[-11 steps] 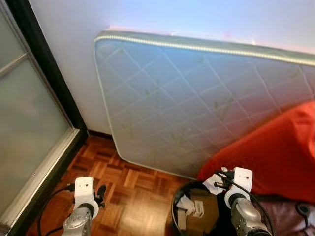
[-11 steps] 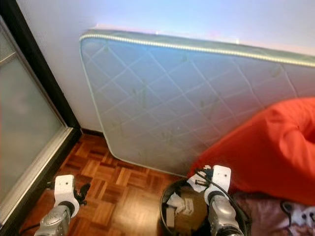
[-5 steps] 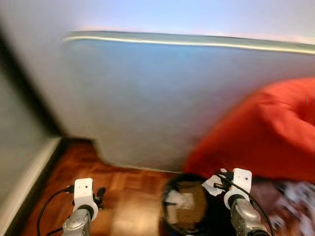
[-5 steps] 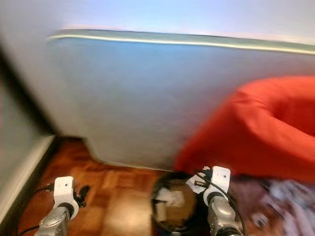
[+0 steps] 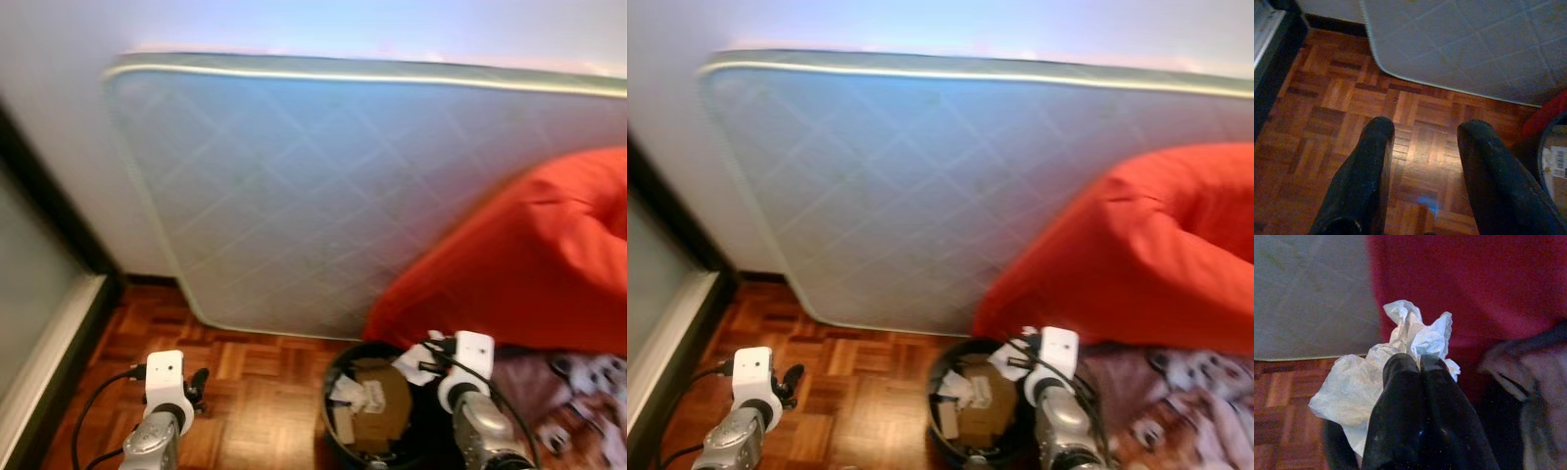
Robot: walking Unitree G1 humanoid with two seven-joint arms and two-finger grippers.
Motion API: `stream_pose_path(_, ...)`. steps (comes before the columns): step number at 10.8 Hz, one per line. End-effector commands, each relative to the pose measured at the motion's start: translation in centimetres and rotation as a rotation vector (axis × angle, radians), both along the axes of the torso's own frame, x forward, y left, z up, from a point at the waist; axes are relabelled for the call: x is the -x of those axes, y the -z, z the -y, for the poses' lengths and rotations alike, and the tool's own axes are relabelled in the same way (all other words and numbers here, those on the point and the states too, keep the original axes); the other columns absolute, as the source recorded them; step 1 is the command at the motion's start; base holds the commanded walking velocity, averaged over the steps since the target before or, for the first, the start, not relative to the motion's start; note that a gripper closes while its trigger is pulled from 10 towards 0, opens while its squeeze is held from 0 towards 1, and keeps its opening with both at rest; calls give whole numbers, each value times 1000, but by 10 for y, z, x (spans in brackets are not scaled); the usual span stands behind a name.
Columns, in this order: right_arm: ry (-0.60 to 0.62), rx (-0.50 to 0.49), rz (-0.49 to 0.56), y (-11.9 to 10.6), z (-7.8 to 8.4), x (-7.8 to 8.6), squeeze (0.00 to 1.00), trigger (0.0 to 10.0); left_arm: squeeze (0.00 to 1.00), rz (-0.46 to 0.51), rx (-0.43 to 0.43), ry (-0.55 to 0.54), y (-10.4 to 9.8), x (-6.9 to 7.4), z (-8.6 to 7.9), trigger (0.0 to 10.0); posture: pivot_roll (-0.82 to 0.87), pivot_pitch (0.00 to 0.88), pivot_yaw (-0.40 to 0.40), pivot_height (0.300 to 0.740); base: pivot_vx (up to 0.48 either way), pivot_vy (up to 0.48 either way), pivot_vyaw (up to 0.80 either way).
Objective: Clean up the room
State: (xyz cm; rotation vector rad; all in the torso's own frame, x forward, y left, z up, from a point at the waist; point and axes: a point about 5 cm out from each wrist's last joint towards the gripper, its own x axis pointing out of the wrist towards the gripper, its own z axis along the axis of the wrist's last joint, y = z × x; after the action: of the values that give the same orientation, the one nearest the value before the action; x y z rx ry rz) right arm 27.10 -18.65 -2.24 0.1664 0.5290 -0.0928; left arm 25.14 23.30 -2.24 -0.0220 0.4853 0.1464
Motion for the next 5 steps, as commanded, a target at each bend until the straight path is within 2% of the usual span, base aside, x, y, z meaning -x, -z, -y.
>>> stream_pose_path(1, -24, -5, 10, -2, -2, -3, 0, 10000, 0, -22, 1, -1, 4, 6, -1, 10000, 187, 77, -28, 681, 0, 0, 0)
stream_pose_path(2, -64, 1, 20, -4, -5, -5, 0, 10000, 0, -17, 2, -3, 4, 6, -1, 10000, 187, 100, -32, 681, 0, 0, 0)
stream_pose_path(3, -110, 19, 31, -9, -7, -11, 0, 10000, 0, 11, 0, 14, 0, 1, 1, 10000, 190, 169, -43, 681, 0, 0, 0)
stream_pose_path(5, -110, 59, 62, -15, -3, -16, 0, 10000, 0, 83, 1, 22, -13, -12, 1, 10000, 199, 233, -47, 681, 0, 0, 0)
